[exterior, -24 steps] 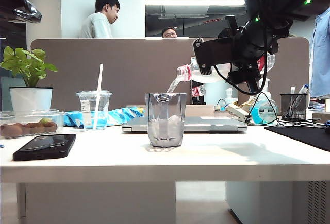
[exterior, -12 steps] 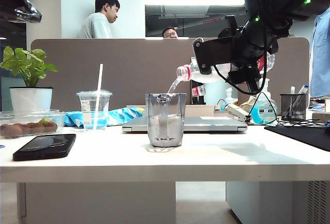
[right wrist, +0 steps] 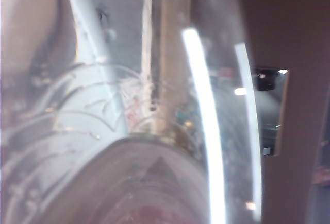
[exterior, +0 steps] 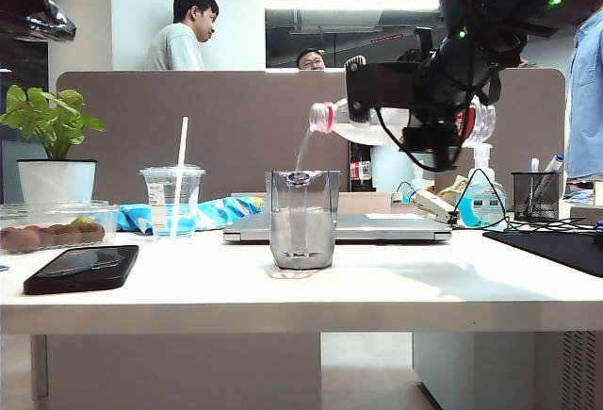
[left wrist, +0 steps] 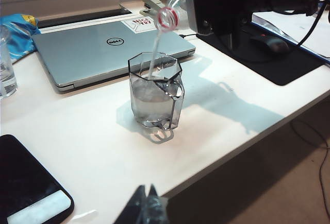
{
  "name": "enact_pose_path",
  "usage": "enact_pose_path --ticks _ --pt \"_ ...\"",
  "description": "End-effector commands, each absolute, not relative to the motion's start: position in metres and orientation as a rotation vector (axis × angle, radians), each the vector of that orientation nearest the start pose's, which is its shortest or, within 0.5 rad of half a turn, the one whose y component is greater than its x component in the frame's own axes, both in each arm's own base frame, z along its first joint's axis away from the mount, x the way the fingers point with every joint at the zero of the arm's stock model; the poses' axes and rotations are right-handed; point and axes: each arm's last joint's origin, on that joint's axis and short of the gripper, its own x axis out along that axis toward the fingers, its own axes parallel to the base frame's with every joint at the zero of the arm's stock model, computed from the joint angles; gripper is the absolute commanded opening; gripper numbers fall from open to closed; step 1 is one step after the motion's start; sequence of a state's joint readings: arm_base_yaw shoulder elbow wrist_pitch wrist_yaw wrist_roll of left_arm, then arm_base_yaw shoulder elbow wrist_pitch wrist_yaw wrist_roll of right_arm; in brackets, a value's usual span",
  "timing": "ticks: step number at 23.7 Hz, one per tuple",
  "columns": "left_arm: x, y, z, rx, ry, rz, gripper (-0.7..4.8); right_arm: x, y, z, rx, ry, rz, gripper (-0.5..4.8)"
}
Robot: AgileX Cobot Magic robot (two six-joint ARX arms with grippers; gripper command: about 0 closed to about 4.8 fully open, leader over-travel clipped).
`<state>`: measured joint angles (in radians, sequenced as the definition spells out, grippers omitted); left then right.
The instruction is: Pick up the mineral water bottle on the table and pour water into the mug until it's half full.
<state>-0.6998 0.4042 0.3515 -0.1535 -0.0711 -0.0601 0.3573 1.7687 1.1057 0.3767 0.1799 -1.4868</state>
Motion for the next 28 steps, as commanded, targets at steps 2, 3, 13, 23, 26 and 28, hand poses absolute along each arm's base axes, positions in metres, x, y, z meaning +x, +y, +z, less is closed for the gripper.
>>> enact_pose_path --ticks 2,3,13,23,26,28 --pt "0.093 -0.076 0.237 0.017 0.197 -0.624 -0.04 0.37 0.134 0.238 -1.25 0.107 0.334 2.66" --pt "0.093 -0.076 0.237 0.017 0.197 -0.624 -0.04 0.37 0.134 0.238 -1.197 0.117 0.332 2.66" --pt "0.093 -0.076 0.237 0.017 0.198 -0.624 -0.04 0.369 0.121 0.229 -0.389 0.146 0.388 2.74" --pt "0.093 -0.076 0.237 0.017 0.198 -0.624 -0.04 0.345 0.109 0.187 -0.095 0.011 0.429 2.74" --pt "0.093 -0.076 0.237 0.017 0.198 -0.624 -0.04 0.35 0.111 0.169 -0.061 -0.007 0.44 2.74" --pt "0.093 -0.076 0.237 0.017 0.198 -0.624 -0.04 0.352 0.111 0.163 -0.031 -0.01 0.447 2.74"
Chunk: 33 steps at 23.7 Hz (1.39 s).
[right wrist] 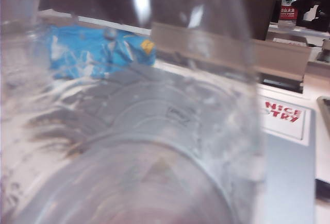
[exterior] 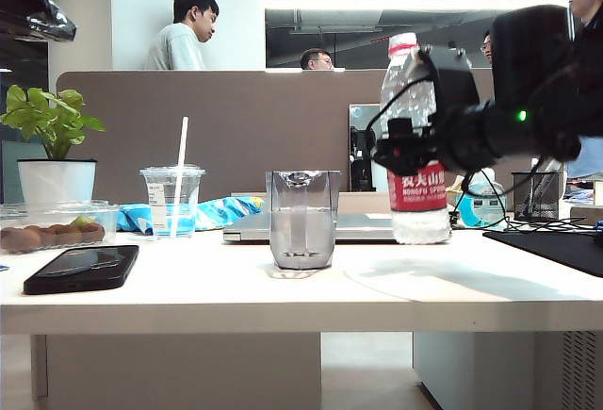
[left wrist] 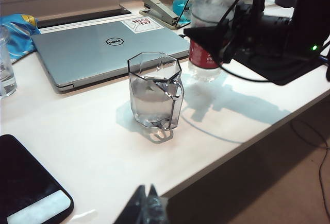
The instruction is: Pick up the mineral water bottle on the table and pour water into the mug until it's half full.
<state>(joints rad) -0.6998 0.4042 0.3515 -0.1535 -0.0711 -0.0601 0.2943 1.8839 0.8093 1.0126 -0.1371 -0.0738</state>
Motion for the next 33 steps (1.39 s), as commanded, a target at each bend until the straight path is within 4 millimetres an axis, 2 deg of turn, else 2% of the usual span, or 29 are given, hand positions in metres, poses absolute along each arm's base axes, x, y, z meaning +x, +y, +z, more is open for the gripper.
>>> enact_pose_path --ticks 1,9,13,17,20,27,33 --pt "0.093 -0.076 0.237 0.017 0.198 -0.624 -0.04 0.353 0.112 0.159 -0.022 -0.014 0.447 2.74" --pt "0.093 -0.076 0.237 0.017 0.198 -0.624 -0.04 0.355 0.113 0.143 0.009 -0.012 0.476 2.76" --pt "0.093 -0.076 0.237 0.017 0.197 -0.624 -0.04 0.355 0.114 0.142 0.009 -0.011 0.497 3.8" --pt "0.093 -0.076 0.237 0.017 0.198 -0.624 -0.04 0.355 0.114 0.142 0.008 -0.011 0.499 3.9" --pt "0.093 -0.076 0.237 0.017 0.198 -0.624 -0.04 0.355 0.114 0.142 0.008 -0.011 0.499 4.74" --pt "0.093 -0.076 0.237 0.017 0.197 -0.624 -0.04 0.351 0.113 0.145 0.008 -0.011 0.504 4.79" --pt "0.093 -0.076 0.237 0.017 0.198 -0.624 -0.04 0.331 0.107 0.147 -0.004 0.015 0.502 4.79"
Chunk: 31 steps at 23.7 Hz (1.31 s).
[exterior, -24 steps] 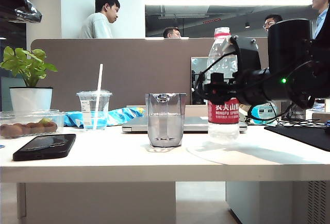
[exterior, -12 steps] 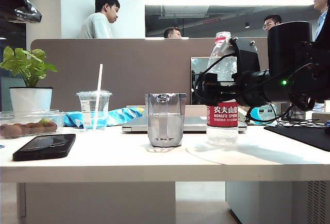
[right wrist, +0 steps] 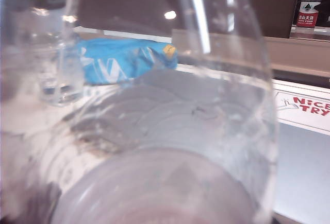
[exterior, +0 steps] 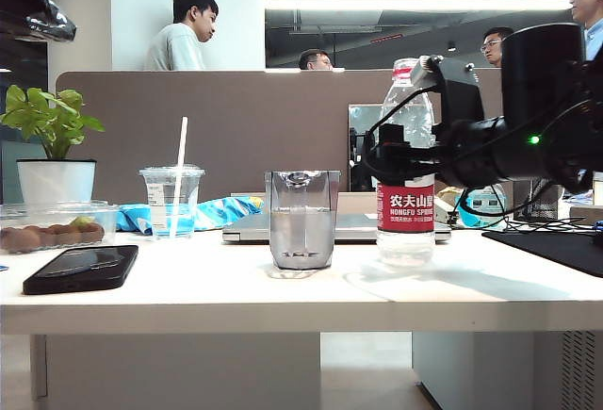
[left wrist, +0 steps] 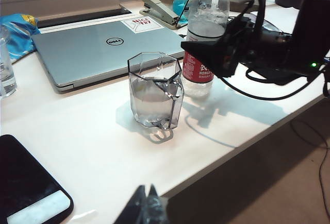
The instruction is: Pick up the mineral water bottle on the table and pour water into the mug until it's half full.
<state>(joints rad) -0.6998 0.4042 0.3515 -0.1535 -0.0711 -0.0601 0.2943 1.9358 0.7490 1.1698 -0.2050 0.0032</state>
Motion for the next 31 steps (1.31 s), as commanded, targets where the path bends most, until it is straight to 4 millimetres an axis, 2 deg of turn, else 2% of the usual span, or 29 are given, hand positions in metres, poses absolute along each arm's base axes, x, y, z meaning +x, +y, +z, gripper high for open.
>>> enact_pose_path --ticks 1,13,17,20,21,23,24,25,26,28,31 --pt "0.093 -0.076 0.237 0.017 0.197 -0.624 -0.04 0.327 0.105 0.147 -0.005 0.022 0.502 4.79" --pt "0.093 -0.075 0.237 0.017 0.198 -0.623 -0.04 0.275 0.089 0.152 -0.012 0.073 0.49 4.79" --pt "0.093 -0.076 0.237 0.016 0.198 -0.624 -0.04 0.259 0.082 0.149 -0.016 0.091 0.413 4.79" --pt "0.093 -0.075 0.237 0.014 0.197 -0.624 -0.04 0.234 0.072 0.149 -0.018 0.091 0.364 4.79" --pt "0.093 -0.076 0.237 0.015 0.199 -0.624 -0.04 0.229 0.07 0.151 -0.017 0.084 0.361 4.62" --pt "0.093 -0.075 0.236 0.019 0.208 -0.623 -0.04 0.219 0.067 0.156 -0.014 0.056 0.361 3.54" --pt "0.093 -0.075 0.236 0.018 0.205 -0.622 -0.04 0.211 0.065 0.161 -0.011 0.027 0.361 2.37" --pt "0.093 -0.075 0.236 0.018 0.205 -0.623 -0.04 0.206 0.063 0.164 -0.009 0.014 0.36 1.73" --pt "0.093 -0.075 0.236 0.018 0.205 -0.624 -0.04 0.199 0.061 0.169 -0.009 0.006 0.357 0.52" --pt "0.093 -0.075 0.236 0.018 0.206 -0.624 -0.04 0.193 0.059 0.173 -0.011 0.028 0.357 0.0" --pt "0.093 -0.075 0.236 0.018 0.205 -0.624 -0.04 0.183 0.056 0.18 -0.016 0.07 0.356 -0.03"
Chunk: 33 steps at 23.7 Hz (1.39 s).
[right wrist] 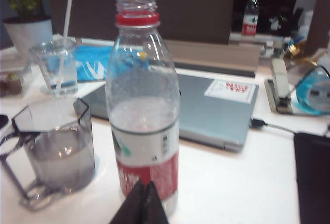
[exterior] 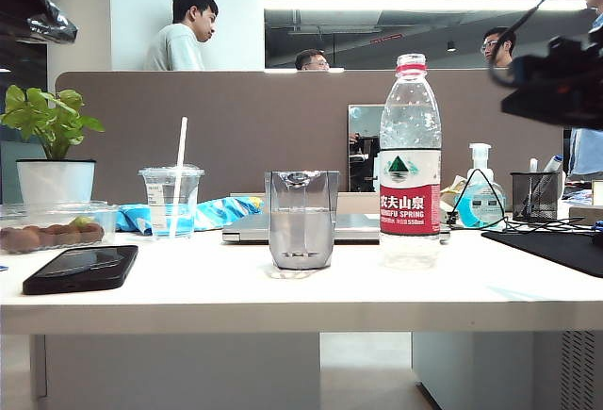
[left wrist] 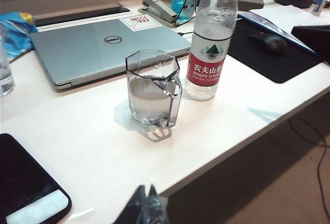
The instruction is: Pick up the mineral water bottle on the table and pour water into the mug until it's half full.
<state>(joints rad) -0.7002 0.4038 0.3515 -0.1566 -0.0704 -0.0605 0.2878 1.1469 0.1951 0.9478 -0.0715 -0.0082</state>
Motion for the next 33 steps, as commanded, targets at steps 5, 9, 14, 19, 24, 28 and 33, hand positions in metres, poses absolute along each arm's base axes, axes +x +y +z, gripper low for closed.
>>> enact_pose_path --ticks 5,9,14,19,24,28,33 --pt "0.093 -0.075 0.236 0.018 0.206 -0.624 -0.04 0.165 0.046 0.187 -0.024 0.14 0.307 -0.03" --pt "0.093 -0.075 0.236 0.018 0.206 -0.624 -0.04 0.153 0.029 0.191 -0.019 0.169 0.221 -0.03" --pt "0.093 -0.075 0.236 0.018 0.205 -0.624 -0.04 0.135 0.011 0.19 -0.01 0.165 0.121 -0.03" --pt "0.093 -0.075 0.236 0.018 0.205 -0.624 -0.04 0.122 0.008 0.177 -0.007 0.115 0.109 -0.03" --pt "0.093 -0.075 0.236 0.018 0.205 -0.624 -0.04 0.114 0.008 0.167 0.005 0.075 0.108 -0.03" --pt "0.093 -0.075 0.236 0.018 0.206 -0.624 -0.04 0.11 0.008 0.163 0.027 0.054 0.108 -0.03" --pt "0.093 -0.075 0.236 0.018 0.205 -0.624 -0.04 0.103 0.007 0.155 0.027 0.106 0.108 -0.01"
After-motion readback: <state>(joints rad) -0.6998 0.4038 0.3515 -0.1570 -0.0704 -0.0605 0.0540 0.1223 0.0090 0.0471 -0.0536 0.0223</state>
